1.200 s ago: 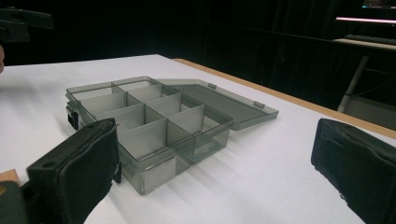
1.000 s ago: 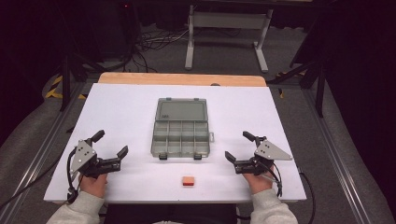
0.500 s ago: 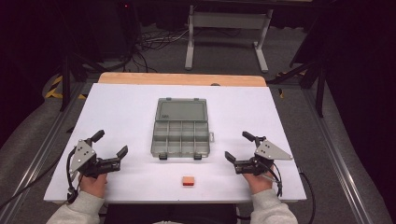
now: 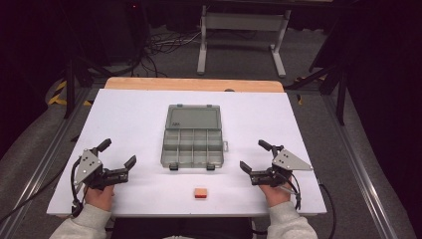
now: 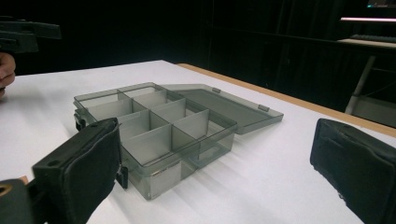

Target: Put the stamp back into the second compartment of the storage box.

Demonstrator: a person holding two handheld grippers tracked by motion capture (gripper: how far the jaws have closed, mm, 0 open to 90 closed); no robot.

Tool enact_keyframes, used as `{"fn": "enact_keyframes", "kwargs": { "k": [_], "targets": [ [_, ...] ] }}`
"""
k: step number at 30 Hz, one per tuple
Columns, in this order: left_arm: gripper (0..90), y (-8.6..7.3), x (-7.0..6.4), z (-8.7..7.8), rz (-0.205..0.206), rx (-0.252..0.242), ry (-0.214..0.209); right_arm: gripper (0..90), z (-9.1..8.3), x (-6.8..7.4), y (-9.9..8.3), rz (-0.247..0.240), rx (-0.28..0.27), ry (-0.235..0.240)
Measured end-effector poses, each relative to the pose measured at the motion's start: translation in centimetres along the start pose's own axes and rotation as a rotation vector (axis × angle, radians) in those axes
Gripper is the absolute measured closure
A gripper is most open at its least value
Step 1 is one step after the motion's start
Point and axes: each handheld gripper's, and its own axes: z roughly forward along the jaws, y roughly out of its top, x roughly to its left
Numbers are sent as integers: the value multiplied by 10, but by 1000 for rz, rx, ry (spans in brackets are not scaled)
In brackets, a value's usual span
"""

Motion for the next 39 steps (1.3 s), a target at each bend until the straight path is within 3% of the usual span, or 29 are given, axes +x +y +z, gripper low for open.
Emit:
{"fn": "enact_keyframes", "kwargs": {
  "k": [9, 14, 18, 24, 39],
  "targets": [
    [4, 0, 0, 0, -1, 1, 4, 50, 8, 9, 20, -14, 35, 60],
    [4, 0, 0, 0, 0, 3, 5, 52, 13, 14, 31, -15, 27, 88],
    [4, 0, 0, 0, 0, 0, 3, 52, 25, 19, 43, -18, 40, 117],
    [4, 0, 0, 0, 1, 3, 4, 55, 40, 24, 50, -18, 53, 151],
    [4, 0, 0, 0, 1, 2, 2, 66, 66, 39, 67, -73, 59, 233]
  ]
}}
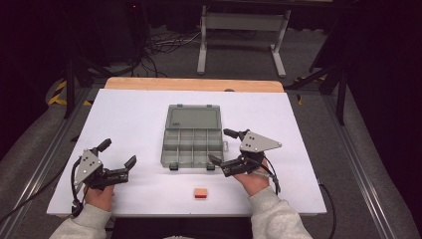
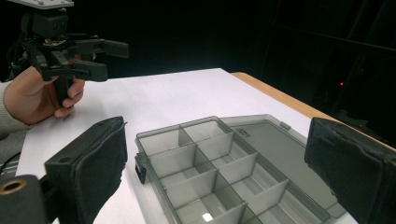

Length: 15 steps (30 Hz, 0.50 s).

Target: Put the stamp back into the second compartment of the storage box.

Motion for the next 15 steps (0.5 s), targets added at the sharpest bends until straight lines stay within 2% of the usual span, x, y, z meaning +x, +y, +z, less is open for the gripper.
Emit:
{"fn": "enact_keyframes", "kwargs": {
  "k": [15],
  "targets": [
    [4, 0, 0, 0, 0, 0, -1, 70, 22, 5, 13, 6, 49, 78]
  ]
}}
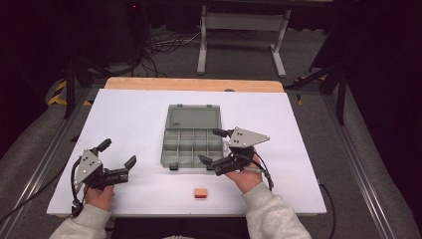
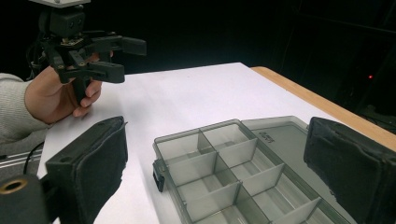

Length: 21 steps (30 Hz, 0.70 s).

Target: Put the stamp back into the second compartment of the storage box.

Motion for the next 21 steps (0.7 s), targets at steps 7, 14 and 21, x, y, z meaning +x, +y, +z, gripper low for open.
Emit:
{"fn": "enact_keyframes", "kwargs": {
  "k": [7, 14, 21],
  "targets": [
    [4, 0, 0, 0, 0, 0, 0, 68, 6, 2, 3, -18, 33, 48],
    [4, 0, 0, 0, 2, 0, 0, 67, 9, 4, 4, -31, 53, 92],
    [4, 0, 0, 0, 3, 0, 0, 89, 11, 6, 6, -24, 126, 144]
  ]
}}
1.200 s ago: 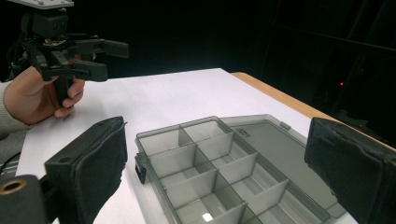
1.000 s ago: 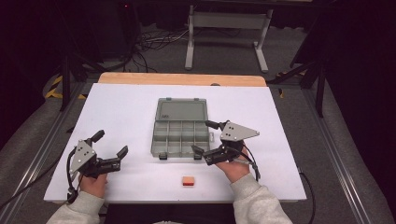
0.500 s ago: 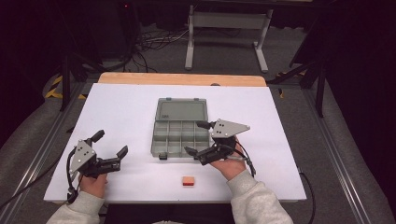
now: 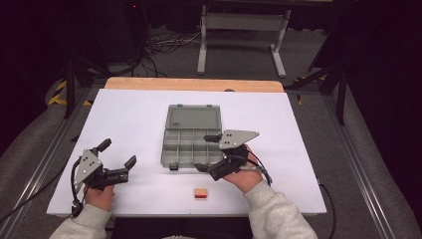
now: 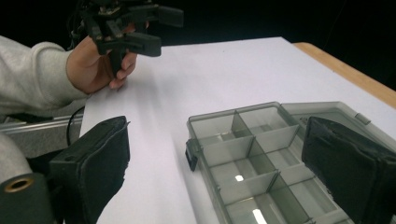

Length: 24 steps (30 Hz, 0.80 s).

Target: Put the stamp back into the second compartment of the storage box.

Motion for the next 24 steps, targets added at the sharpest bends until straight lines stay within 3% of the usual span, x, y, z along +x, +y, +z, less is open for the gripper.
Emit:
{"fn": "enact_keyframes", "kwargs": {
  "k": [4, 7, 15, 21, 24],
  "targets": [
    [4, 0, 0, 0, 0, 0, 0, 105, 0, 1, 1, 5, 32, 22],
    [4, 0, 0, 0, 0, 0, 0, 144, 1, 2, 3, 2, 88, 65],
    [4, 0, 0, 0, 1, -1, -1, 148, 4, 5, 6, -1, 170, 101],
    [4, 0, 0, 0, 2, 0, 0, 169, 11, 10, 5, -8, 284, 147],
    [4, 0, 0, 0, 0, 0, -1, 171, 12, 12, 4, -11, 310, 155]
  ]
}}
